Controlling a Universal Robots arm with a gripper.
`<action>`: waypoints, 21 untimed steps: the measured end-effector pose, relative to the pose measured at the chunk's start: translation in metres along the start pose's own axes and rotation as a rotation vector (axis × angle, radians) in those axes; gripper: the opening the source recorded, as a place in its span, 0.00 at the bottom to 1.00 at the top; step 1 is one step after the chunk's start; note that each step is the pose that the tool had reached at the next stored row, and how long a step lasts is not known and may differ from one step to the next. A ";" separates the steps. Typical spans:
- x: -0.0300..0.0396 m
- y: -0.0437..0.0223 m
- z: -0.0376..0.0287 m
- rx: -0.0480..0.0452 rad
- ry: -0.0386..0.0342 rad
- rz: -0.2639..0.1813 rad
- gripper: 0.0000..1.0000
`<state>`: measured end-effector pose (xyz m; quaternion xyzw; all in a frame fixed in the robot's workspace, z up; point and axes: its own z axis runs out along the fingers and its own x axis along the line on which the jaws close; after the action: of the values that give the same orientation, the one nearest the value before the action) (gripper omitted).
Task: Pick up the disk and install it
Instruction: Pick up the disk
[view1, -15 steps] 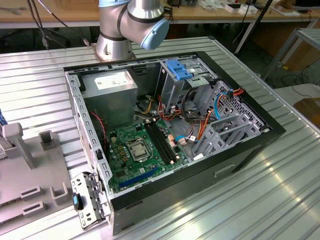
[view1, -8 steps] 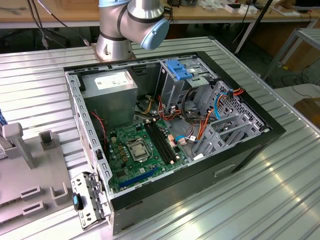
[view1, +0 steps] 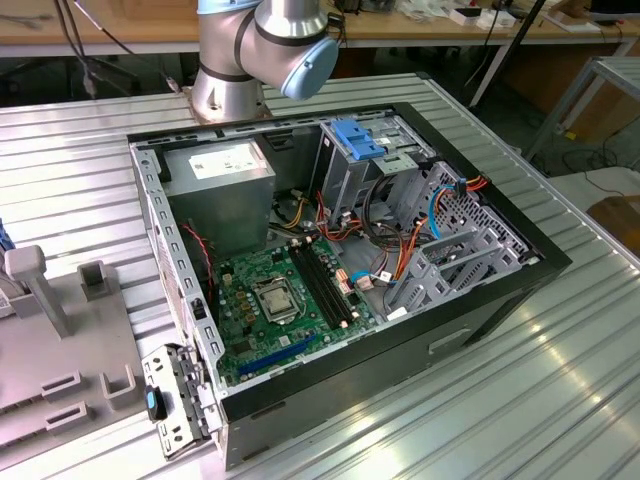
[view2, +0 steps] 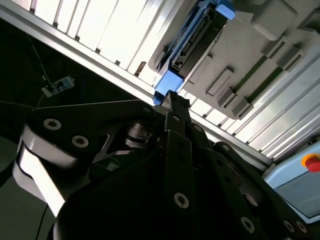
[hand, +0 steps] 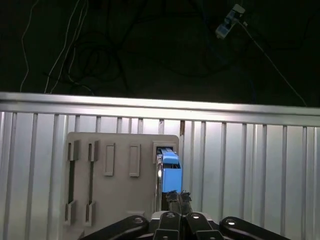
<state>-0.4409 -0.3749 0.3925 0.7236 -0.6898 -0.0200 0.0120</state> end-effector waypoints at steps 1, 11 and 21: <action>0.0001 -0.0001 0.0003 -0.0004 0.0080 -0.002 0.11; 0.0007 0.0057 0.0082 0.0573 0.0229 -0.010 0.11; 0.0008 0.0114 0.0281 0.0777 0.0217 -0.012 0.60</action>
<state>-0.4535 -0.3759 0.3649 0.7279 -0.6854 0.0146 -0.0088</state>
